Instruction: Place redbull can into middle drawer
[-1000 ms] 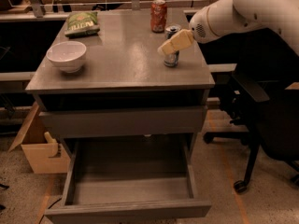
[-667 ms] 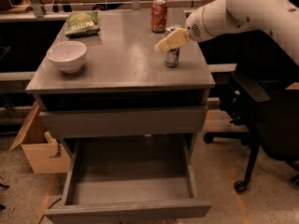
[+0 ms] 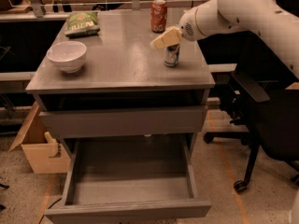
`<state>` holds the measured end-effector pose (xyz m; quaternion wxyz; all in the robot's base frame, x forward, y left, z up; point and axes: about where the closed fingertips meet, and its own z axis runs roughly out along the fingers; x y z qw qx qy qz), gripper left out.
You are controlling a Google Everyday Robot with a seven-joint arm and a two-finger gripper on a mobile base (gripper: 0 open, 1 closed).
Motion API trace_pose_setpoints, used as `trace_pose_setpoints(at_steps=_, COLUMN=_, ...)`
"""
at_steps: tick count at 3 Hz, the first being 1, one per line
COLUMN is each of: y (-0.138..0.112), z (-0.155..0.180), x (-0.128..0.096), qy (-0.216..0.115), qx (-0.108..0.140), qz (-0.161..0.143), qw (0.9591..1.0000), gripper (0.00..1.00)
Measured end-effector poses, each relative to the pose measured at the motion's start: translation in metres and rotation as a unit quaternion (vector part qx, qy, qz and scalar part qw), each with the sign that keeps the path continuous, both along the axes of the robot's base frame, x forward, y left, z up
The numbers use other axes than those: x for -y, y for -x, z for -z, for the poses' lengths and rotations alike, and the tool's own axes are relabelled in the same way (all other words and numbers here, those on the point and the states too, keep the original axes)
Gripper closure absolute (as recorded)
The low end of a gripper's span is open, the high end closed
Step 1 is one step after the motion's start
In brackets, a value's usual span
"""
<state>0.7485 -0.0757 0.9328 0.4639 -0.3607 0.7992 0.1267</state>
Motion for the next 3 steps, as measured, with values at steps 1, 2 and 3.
trace_pose_setpoints(at_steps=1, y=-0.004, z=0.003, x=-0.009, qy=-0.006, qx=-0.003, qz=-0.007, qw=0.9999, gripper=0.48)
trace_pose_setpoints(at_steps=2, y=0.0, z=0.002, x=-0.012, qy=-0.011, qx=-0.002, qz=-0.018, qw=0.9998, gripper=0.72)
trace_pose_setpoints(at_steps=3, y=0.029, z=-0.011, x=-0.011, qy=-0.011, qx=0.005, qz=-0.046, qw=0.9989, gripper=0.94)
